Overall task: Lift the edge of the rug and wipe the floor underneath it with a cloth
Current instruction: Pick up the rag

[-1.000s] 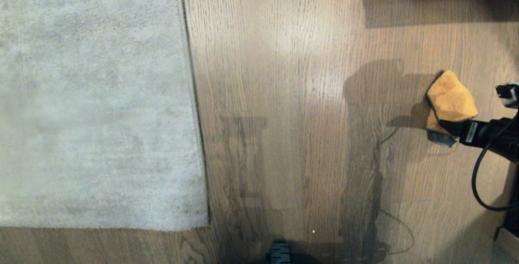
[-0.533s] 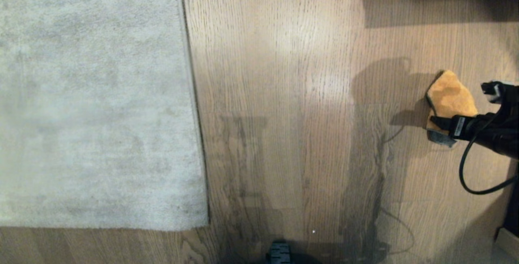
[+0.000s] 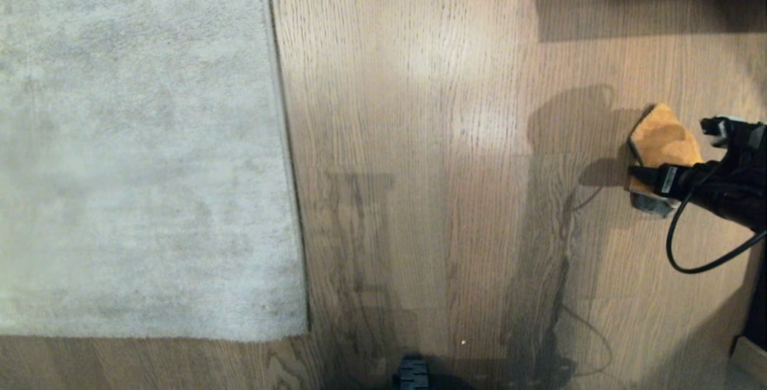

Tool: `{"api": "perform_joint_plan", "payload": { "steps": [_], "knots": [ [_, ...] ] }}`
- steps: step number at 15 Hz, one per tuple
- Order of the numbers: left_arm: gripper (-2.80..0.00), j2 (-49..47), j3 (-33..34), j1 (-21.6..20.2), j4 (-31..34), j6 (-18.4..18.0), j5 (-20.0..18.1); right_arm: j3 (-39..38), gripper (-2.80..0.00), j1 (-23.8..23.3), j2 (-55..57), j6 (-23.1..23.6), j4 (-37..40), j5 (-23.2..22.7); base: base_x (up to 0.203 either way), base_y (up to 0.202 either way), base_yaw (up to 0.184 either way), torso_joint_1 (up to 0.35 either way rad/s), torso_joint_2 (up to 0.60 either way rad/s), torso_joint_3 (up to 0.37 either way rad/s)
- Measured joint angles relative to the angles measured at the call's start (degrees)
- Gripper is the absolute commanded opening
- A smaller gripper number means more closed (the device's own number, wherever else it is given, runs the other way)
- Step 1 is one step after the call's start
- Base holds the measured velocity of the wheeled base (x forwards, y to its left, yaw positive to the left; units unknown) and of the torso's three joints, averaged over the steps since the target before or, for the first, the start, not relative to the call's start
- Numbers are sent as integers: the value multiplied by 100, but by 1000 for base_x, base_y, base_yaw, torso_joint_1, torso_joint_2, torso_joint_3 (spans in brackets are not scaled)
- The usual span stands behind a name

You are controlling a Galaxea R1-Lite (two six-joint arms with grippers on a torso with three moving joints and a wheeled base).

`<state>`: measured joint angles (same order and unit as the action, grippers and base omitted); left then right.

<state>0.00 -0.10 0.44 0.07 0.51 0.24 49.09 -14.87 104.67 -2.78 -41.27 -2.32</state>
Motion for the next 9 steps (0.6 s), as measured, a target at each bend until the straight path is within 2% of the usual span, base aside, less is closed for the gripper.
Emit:
{"api": "perform_joint_plan", "payload": {
  "steps": [4,5,9],
  "knots": [
    [-280,0,0,0,2,0,-2,30,0,-4,135,7,-201,-7,0,0,0,0,0,0],
    [-280,0,0,0,2,0,0,30,-280,-6,147,9,-206,-17,0,0,0,0,0,0],
    [-280,0,0,0,2,-2,0,24,-280,-6,169,8,-208,-99,0,0,0,0,0,0]
  ]
}}
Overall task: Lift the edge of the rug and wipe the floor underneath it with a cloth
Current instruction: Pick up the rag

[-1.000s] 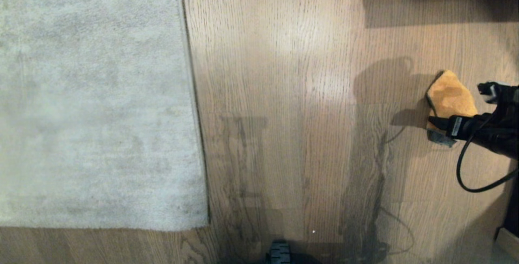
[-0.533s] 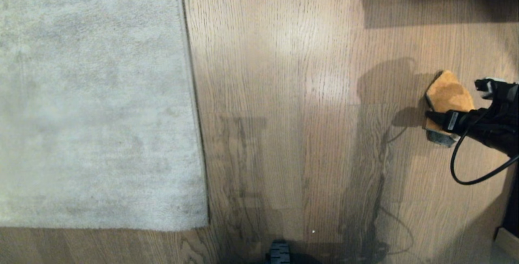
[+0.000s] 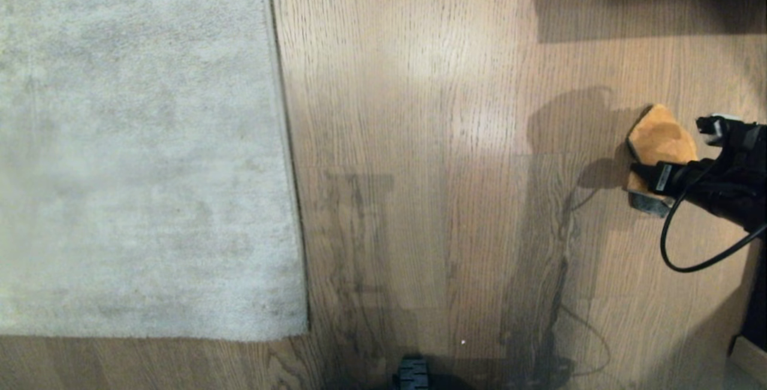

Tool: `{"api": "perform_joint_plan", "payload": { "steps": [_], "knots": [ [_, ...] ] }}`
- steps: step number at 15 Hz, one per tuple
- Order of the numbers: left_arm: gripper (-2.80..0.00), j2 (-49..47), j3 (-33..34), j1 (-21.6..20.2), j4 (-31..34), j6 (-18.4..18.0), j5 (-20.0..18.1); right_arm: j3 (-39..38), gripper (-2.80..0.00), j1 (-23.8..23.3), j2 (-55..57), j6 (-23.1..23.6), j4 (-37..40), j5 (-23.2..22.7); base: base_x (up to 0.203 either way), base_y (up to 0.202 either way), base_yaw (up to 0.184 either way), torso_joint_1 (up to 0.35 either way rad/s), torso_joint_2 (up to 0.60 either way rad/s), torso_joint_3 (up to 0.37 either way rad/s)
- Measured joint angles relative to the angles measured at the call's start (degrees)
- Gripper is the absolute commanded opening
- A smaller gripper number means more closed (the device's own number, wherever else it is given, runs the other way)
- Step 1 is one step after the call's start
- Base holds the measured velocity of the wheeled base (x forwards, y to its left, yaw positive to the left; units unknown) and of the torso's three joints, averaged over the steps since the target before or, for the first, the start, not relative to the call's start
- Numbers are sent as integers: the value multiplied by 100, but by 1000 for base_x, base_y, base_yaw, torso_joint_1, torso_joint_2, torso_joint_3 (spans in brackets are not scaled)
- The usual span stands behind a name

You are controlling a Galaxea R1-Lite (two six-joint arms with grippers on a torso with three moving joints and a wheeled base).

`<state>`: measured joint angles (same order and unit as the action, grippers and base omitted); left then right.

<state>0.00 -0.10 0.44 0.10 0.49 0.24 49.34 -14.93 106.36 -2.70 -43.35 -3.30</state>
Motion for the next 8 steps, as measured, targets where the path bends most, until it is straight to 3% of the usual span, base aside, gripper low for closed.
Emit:
{"api": "perform_joint_plan", "payload": {
  "steps": [8],
  "knots": [
    [-280,0,0,0,0,1,0,-2,-280,6,-18,22,20,15,0,0,0,0,0,0]
  ]
}}
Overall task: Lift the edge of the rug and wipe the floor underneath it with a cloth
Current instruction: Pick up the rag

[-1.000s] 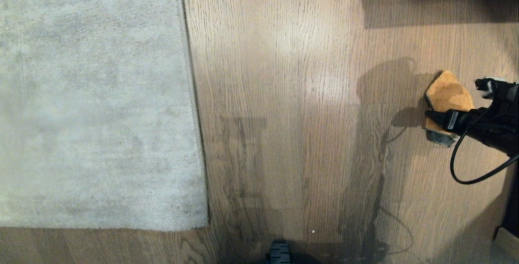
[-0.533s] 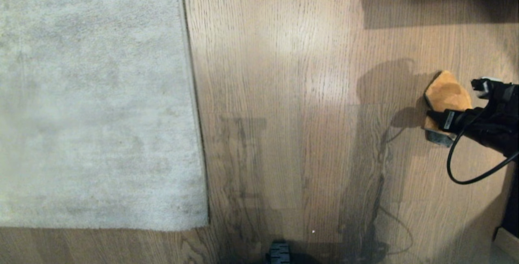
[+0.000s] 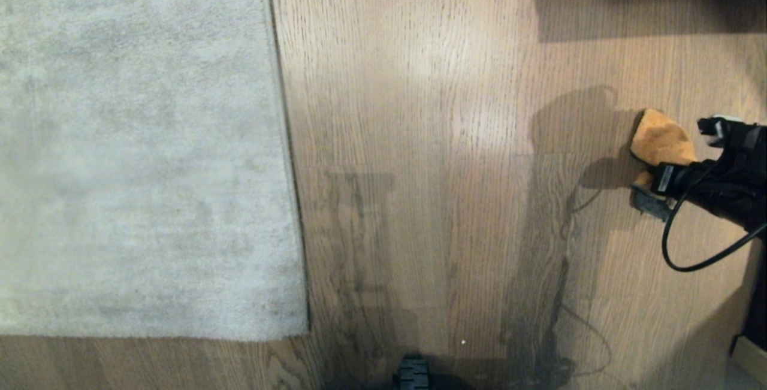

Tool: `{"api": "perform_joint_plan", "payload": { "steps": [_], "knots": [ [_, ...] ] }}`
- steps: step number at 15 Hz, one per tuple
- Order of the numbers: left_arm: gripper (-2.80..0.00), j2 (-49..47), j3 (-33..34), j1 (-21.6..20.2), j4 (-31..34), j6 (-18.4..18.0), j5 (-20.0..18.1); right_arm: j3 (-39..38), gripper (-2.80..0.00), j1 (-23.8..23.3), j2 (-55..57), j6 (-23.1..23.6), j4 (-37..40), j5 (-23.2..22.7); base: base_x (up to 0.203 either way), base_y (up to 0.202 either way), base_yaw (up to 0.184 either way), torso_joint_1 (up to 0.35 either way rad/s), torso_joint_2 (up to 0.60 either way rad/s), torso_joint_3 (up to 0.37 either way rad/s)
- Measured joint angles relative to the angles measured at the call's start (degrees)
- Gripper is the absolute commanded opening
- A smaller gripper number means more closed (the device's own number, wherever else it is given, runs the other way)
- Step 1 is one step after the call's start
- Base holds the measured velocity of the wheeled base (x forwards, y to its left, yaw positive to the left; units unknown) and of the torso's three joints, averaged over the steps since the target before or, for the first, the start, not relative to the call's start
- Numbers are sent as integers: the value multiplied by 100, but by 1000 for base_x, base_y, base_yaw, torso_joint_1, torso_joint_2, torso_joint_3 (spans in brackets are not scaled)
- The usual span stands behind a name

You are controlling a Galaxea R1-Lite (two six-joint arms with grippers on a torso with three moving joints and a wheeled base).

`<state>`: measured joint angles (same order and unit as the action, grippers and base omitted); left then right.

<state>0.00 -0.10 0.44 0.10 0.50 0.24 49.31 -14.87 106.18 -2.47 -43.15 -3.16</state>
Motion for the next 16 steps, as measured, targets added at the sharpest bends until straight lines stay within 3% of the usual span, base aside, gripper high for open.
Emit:
{"api": "perform_joint_plan", "payload": {
  "steps": [16],
  "knots": [
    [-280,0,0,0,-2,1,0,-325,-280,7,-1376,2,715,-28,0,0,0,0,0,0]
  ]
}}
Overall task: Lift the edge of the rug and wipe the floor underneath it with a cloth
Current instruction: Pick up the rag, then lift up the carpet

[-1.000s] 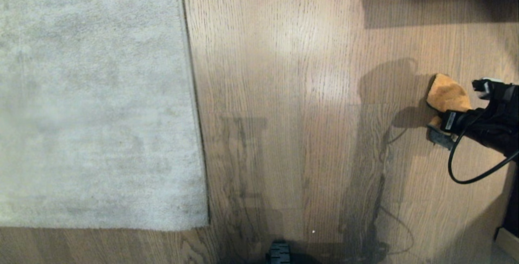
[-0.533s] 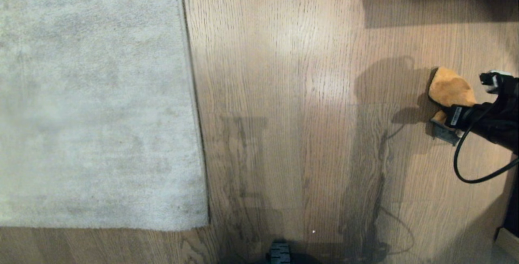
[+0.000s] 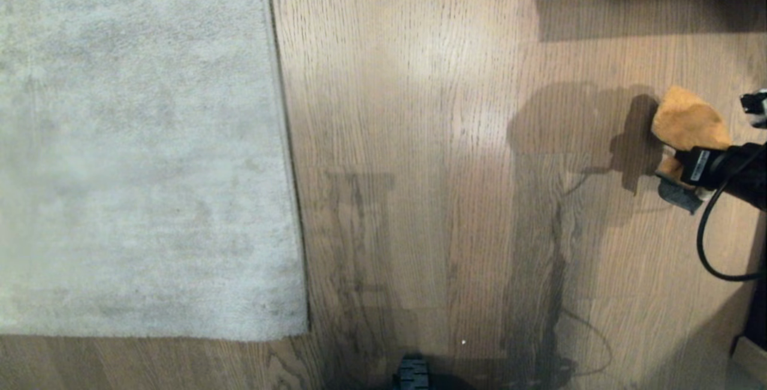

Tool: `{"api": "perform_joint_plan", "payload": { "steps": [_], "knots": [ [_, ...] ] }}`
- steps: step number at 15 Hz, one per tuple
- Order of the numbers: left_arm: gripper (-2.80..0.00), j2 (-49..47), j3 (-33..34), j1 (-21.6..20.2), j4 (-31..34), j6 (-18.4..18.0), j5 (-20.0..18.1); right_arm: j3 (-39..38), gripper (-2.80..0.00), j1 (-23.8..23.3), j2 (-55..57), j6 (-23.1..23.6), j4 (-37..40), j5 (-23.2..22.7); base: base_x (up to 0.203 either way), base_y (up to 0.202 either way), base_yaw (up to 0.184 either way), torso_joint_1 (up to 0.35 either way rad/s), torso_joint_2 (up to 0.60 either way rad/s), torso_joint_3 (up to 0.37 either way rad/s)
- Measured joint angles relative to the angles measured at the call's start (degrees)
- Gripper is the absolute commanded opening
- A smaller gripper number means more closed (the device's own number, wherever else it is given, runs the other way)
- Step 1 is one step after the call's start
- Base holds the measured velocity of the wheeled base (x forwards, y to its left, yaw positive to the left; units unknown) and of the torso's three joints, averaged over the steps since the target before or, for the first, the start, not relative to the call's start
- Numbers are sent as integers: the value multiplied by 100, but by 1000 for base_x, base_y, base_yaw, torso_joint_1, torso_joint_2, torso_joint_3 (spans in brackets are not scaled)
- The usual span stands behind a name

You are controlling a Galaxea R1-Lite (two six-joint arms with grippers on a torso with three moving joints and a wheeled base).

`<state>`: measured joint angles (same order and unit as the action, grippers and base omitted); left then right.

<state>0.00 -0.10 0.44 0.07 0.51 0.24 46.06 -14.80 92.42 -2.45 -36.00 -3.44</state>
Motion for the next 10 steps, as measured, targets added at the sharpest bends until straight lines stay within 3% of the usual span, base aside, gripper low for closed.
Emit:
{"api": "perform_joint_plan", "payload": {
  "steps": [10],
  "knots": [
    [-280,0,0,0,2,0,0,-932,-280,22,-1585,-11,70,-25,0,0,0,0,0,0]
  ]
}}
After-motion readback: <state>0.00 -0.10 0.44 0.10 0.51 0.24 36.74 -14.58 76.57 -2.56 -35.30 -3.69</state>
